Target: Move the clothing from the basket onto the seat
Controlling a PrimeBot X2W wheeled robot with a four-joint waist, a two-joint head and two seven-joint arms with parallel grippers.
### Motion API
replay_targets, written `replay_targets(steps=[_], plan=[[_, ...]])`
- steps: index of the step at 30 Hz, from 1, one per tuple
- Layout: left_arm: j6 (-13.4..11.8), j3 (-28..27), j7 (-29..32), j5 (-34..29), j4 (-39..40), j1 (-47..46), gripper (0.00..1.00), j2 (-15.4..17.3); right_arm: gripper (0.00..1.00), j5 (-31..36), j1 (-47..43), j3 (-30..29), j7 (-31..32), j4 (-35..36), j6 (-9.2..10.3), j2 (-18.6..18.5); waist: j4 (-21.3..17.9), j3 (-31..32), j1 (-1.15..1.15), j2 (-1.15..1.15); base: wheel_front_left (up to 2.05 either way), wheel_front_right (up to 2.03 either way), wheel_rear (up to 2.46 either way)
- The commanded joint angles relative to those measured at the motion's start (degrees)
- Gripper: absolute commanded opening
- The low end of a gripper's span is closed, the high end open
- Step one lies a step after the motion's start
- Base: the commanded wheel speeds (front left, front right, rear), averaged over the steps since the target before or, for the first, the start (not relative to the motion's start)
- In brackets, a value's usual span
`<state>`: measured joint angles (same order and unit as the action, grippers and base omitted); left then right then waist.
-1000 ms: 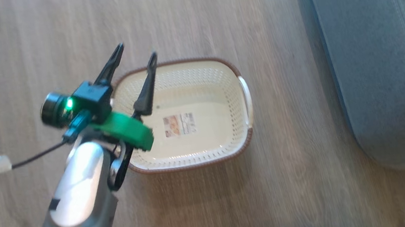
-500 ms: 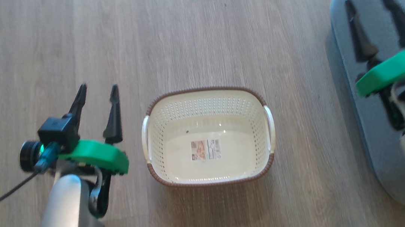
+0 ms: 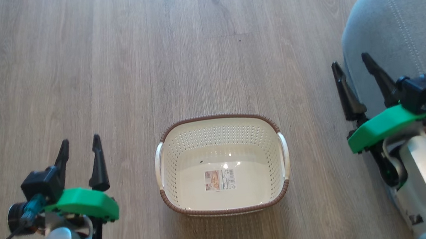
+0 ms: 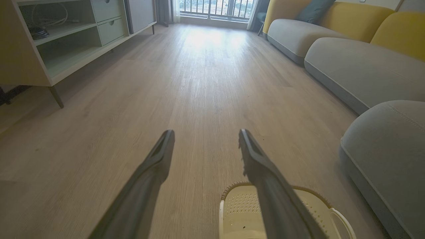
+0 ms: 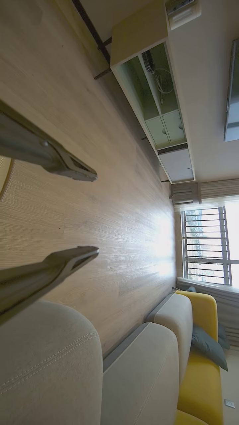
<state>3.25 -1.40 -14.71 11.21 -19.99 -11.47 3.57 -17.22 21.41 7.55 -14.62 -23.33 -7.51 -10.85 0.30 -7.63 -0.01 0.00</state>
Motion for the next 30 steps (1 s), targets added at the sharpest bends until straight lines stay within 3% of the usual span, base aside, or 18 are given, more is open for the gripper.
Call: replay_targets(steps=[1,11,30], plan=[[-0.6,-2.7,-0.3,-0.6,2.2,-0.9,1.0,0.4,1.0,-0.1,0.1,0.9,-0.4,2.1,0.02,0.5,-0.3,0.5,0.01,0.0,0.0,0.0,0.0],[-1.5,-6.1,-0.3,-1.3,5.1,5.0,1.0,-0.5,1.0,0.7,-5.6,0.6,-0.4,4.1,0.02,2.3,-0.4,3.2,0.01,0.0,0.0,0.0,0.0],[-3.1,-5.2,-0.3,0.2,7.6,9.6,1.0,-0.7,1.0,2.2,-9.4,-2.1,-0.4,4.4,0.02,3.8,-0.7,4.8,0.01,0.0,0.0,0.0,0.0]])
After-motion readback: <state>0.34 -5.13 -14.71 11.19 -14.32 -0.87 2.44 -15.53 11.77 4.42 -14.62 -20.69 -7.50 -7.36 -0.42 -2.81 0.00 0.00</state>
